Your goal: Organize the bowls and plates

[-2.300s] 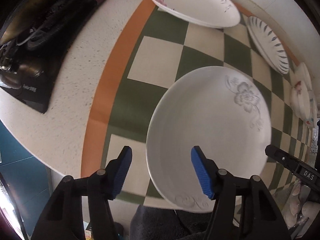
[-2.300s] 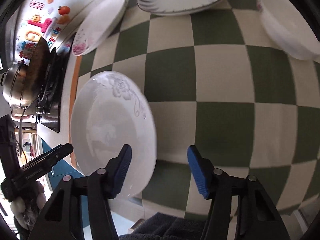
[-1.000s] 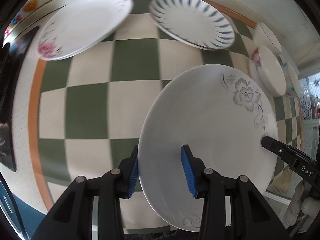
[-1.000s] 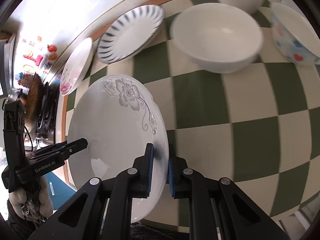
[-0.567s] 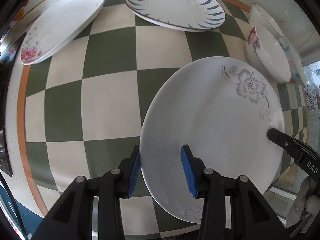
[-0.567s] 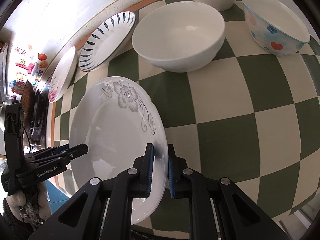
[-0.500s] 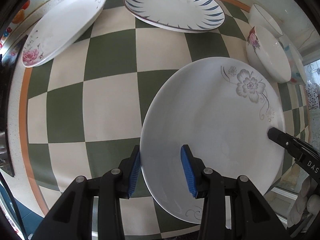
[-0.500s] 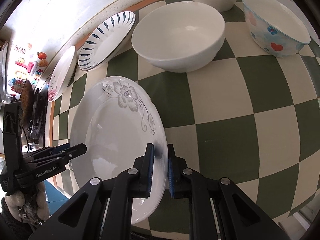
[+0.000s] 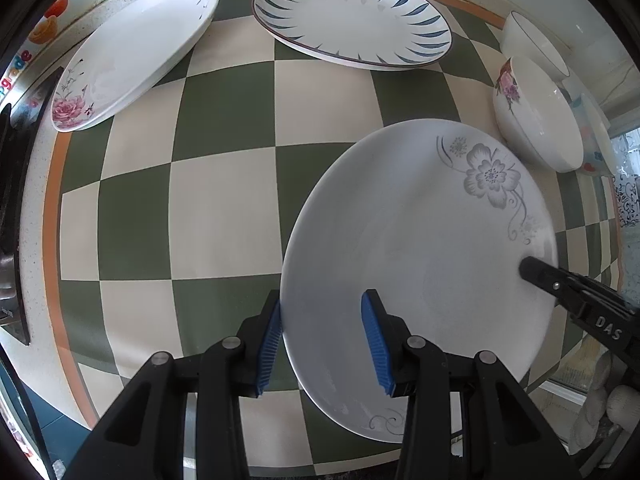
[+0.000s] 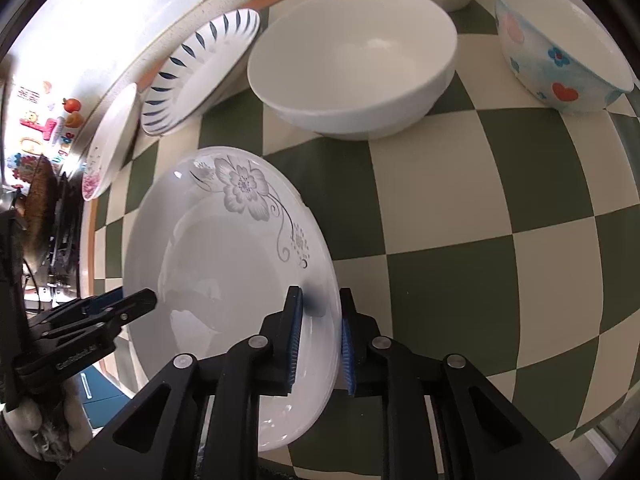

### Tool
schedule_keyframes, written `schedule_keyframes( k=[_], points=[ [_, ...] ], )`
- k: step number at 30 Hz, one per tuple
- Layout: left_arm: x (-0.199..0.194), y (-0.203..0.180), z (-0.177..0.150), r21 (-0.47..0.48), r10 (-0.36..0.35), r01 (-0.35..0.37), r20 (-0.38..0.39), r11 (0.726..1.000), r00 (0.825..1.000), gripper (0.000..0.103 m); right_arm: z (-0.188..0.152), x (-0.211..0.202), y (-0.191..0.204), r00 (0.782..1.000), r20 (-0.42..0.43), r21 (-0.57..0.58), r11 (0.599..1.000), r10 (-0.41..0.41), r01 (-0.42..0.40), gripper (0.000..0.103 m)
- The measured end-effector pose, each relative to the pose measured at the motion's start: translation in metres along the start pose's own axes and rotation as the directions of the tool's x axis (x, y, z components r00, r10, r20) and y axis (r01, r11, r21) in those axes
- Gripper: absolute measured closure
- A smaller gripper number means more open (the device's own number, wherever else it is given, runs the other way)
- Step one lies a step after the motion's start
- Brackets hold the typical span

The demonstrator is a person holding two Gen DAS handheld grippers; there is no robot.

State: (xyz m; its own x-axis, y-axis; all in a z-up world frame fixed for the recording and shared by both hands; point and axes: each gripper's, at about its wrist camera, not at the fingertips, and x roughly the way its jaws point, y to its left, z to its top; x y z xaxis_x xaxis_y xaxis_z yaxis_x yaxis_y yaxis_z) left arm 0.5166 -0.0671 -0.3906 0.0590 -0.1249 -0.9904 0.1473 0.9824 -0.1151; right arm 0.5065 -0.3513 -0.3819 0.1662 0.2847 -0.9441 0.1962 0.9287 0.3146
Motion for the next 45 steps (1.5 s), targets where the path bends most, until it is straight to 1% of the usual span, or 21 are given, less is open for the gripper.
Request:
schedule_keyframes(
  k=[4, 7, 9, 11, 14, 16, 17, 18, 19, 21, 23, 25, 27, 31, 32, 33, 34, 35, 36, 38, 45],
  points=[
    [-0.007, 0.006, 0.003, -0.013, -0.021, 0.021, 0.001, 1.0, 1.0, 0.066, 0.003, 0.006, -0.001, 1.0, -0.019, 0.015, 1.0, 0.007, -0.007, 0.081],
    [-0.029, 0.019, 0.003, -0.026, -0.021, 0.022, 0.036, 0.999, 0.999, 0.066, 0.005, 0.003, -0.003, 0.999, -0.041, 0.02, 1.0, -0.003, 0.004, 0.081],
    [-0.055, 0.038, 0.002, -0.056, -0.022, 0.027, 0.079, 0.998, 0.997, 0.065, 0.005, -0.01, -0.01, 0.998, -0.053, 0.041, 0.999, -0.026, 0.028, 0.081],
    [-0.078, 0.065, 0.003, -0.113, -0.01, 0.025, 0.127, 0.993, 0.992, 0.065, 0.002, -0.04, -0.009, 0.998, -0.033, 0.056, 0.997, -0.044, 0.046, 0.081],
    [-0.098, 0.119, 0.014, -0.231, -0.008, 0.048, 0.173, 0.972, 0.985, 0.062, 0.008, -0.088, 0.031, 0.997, 0.043, -0.026, 0.998, -0.064, 0.065, 0.081],
    [-0.098, 0.152, 0.029, -0.305, -0.017, 0.075, 0.188, 0.949, 0.982, 0.062, 0.025, -0.1, 0.073, 0.997, 0.072, -0.093, 0.996, 0.005, 0.001, 0.073],
    [-0.092, 0.173, 0.04, -0.344, -0.027, 0.088, 0.177, 0.935, 0.984, 0.062, 0.041, -0.099, 0.103, 0.995, 0.08, -0.138, 0.989, 0.066, -0.055, 0.062],
    [-0.086, 0.187, 0.044, -0.376, -0.036, 0.098, 0.168, 0.921, 0.985, 0.062, 0.055, -0.094, 0.126, 0.99, 0.077, -0.171, 0.98, 0.116, -0.101, 0.055],
    [-0.078, 0.207, 0.053, -0.417, -0.051, 0.119, 0.171, 0.901, 0.984, 0.062, 0.076, -0.081, 0.153, 0.984, 0.062, -0.202, 0.968, 0.166, -0.151, 0.055],
    [-0.065, 0.24, 0.069, -0.483, -0.043, 0.119, 0.167, 0.867, 0.985, 0.062, 0.115, -0.048, 0.198, 0.976, 0.035, -0.245, 0.949, 0.215, -0.2, 0.055],
    [-0.051, 0.267, 0.085, -0.532, -0.032, 0.115, 0.162, 0.839, 0.986, 0.062, 0.158, -0.007, 0.239, 0.982, 0.018, -0.289, 0.942, 0.186, -0.173, 0.055],
    [-0.04, 0.285, 0.098, -0.552, -0.041, 0.118, 0.15, 0.826, 0.988, 0.062, 0.196, 0.036, 0.27, 0.989, -0.01, -0.319, 0.937, 0.148, -0.144, 0.055],
    [-0.029, 0.295, 0.112, -0.558, -0.033, 0.099, 0.126, 0.824, 0.991, 0.062, 0.224, 0.07, 0.292, 0.993, -0.039, -0.338, 0.933, 0.115, -0.122, 0.056],
    [-0.01, 0.306, 0.132, -0.557, -0.07, 0.112, 0.097, 0.823, 0.993, 0.062, 0.259, 0.121, 0.316, 0.998, -0.059, -0.36, 0.931, 0.032, -0.051, 0.056],
    [-0.006, 0.307, 0.136, -0.554, -0.076, 0.116, 0.094, 0.825, 0.993, 0.063, 0.265, 0.131, 0.319, 0.997, -0.072, -0.36, 0.932, 0.02, -0.044, 0.058],
    [-0.006, 0.307, 0.139, -0.546, -0.067, 0.11, 0.098, 0.83, 0.993, 0.064, 0.271, 0.14, 0.322, 0.996, -0.084, -0.36, 0.932, 0.015, -0.044, 0.064],
    [-0.009, 0.306, 0.142, -0.532, -0.056, 0.106, 0.109, 0.84, 0.992, 0.064, 0.272, 0.145, 0.323, 0.996, -0.093, -0.361, 0.931, 0.011, -0.044, 0.068],
    [-0.011, 0.304, 0.144, -0.516, -0.056, 0.11, 0.12, 0.85, 0.991, 0.067, 0.275, 0.152, 0.324, 0.994, -0.106, -0.36, 0.932, 0.005, -0.043, 0.076],
    [-0.011, 0.302, 0.145, -0.507, -0.062, 0.116, 0.123, 0.854, 0.99, 0.076, 0.278, 0.157, 0.324, 0.993, -0.116, -0.353, 0.935, 0.008, -0.049, 0.083],
    [-0.015, 0.299, 0.148, -0.496, -0.056, 0.109, 0.121, 0.861, 0.991, 0.078, 0.281, 0.163, 0.323, 0.99, -0.132, -0.33, 0.94, 0.044, -0.086, 0.083],
    [-0.028, 0.287, 0.155, -0.474, -0.032, 0.092, 0.134, 0.876, 0.991, 0.078, 0.268, 0.157, 0.317, 0.995, -0.098, -0.342, 0.937, 0.037, -0.069, 0.083]
  ],
)
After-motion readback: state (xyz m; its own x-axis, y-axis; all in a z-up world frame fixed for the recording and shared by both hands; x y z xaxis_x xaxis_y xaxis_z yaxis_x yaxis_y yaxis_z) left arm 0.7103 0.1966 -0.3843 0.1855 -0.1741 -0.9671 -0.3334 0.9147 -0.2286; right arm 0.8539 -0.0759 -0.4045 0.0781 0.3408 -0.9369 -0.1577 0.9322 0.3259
